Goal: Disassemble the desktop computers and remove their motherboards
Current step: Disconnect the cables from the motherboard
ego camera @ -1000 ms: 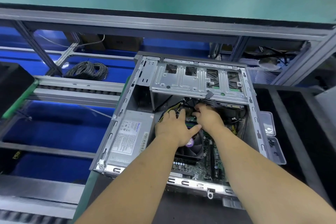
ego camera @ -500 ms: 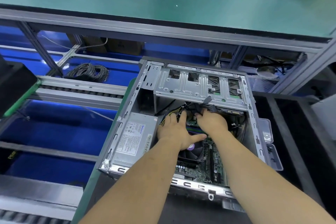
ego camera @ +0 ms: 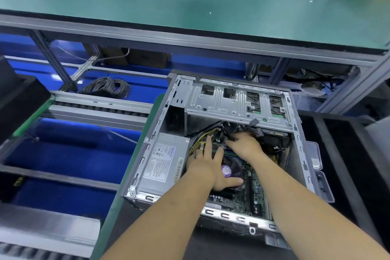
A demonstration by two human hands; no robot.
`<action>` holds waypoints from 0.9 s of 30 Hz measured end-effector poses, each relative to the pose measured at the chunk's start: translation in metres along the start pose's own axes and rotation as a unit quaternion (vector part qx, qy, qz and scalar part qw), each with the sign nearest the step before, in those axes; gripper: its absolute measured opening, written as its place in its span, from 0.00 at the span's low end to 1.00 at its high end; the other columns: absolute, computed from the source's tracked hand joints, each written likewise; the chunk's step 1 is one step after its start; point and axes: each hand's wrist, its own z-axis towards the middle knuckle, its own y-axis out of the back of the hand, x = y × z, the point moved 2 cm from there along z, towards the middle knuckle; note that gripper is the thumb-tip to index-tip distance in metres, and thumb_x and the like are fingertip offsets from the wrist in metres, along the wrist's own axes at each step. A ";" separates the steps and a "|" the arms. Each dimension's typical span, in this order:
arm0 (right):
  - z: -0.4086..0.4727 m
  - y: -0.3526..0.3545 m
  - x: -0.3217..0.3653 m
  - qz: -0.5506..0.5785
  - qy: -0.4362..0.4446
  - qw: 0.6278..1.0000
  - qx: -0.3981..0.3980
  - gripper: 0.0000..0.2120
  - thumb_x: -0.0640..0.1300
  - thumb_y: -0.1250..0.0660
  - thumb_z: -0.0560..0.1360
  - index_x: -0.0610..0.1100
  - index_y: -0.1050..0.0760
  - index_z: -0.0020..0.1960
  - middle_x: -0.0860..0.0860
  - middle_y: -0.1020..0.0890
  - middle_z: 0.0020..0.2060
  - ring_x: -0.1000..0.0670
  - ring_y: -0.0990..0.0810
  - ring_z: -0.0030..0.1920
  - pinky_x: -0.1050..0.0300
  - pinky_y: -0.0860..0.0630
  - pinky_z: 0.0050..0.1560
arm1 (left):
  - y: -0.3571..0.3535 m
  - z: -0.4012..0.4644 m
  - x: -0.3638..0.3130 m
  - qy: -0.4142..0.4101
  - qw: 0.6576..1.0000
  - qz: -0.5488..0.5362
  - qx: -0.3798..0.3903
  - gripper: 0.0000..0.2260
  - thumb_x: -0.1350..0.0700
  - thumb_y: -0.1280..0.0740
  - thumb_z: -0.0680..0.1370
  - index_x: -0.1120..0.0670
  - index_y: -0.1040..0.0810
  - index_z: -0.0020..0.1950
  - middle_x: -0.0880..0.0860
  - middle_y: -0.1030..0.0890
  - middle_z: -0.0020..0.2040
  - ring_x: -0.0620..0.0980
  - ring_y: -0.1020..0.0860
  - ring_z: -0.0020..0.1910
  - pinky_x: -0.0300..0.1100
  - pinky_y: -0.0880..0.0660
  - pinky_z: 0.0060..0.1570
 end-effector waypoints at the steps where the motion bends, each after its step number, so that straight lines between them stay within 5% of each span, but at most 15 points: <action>1: 0.001 -0.001 0.000 -0.018 0.004 1.000 -0.005 0.26 0.57 0.36 0.79 0.48 0.30 0.74 0.46 0.22 0.66 0.44 0.23 0.65 0.55 0.27 0.62 | 0.000 0.001 0.000 0.004 1.000 0.006 0.004 0.51 0.22 0.44 0.71 0.46 0.68 0.80 0.55 0.76 0.76 0.63 0.60 0.80 0.60 0.47 0.75; 10: 0.010 -0.005 0.000 -0.028 -0.009 0.999 -0.017 0.32 0.62 0.32 0.75 0.48 0.31 0.74 0.46 0.22 0.66 0.43 0.22 0.63 0.53 0.24 0.57 | -0.004 0.003 0.002 -0.006 1.000 -0.014 -0.002 0.50 0.22 0.43 0.71 0.44 0.67 0.80 0.53 0.77 0.76 0.64 0.52 0.80 0.60 0.43 0.74; 17: 0.014 -0.007 0.000 -0.026 0.006 0.999 -0.040 0.23 0.47 0.38 0.80 0.45 0.31 0.73 0.43 0.23 0.67 0.41 0.24 0.64 0.54 0.27 0.60 | -0.005 0.005 0.004 -0.014 1.000 -0.018 -0.006 0.50 0.21 0.43 0.70 0.43 0.65 0.80 0.53 0.77 0.76 0.64 0.48 0.79 0.59 0.40 0.72; 27: 0.016 -0.007 -0.003 -0.020 0.012 0.998 -0.051 0.25 0.55 0.35 0.79 0.47 0.32 0.73 0.43 0.23 0.67 0.41 0.23 0.64 0.52 0.25 0.59 | -0.007 0.008 0.004 -0.015 1.000 -0.021 -0.004 0.50 0.21 0.43 0.70 0.43 0.65 0.80 0.53 0.77 0.75 0.65 0.49 0.79 0.60 0.41 0.72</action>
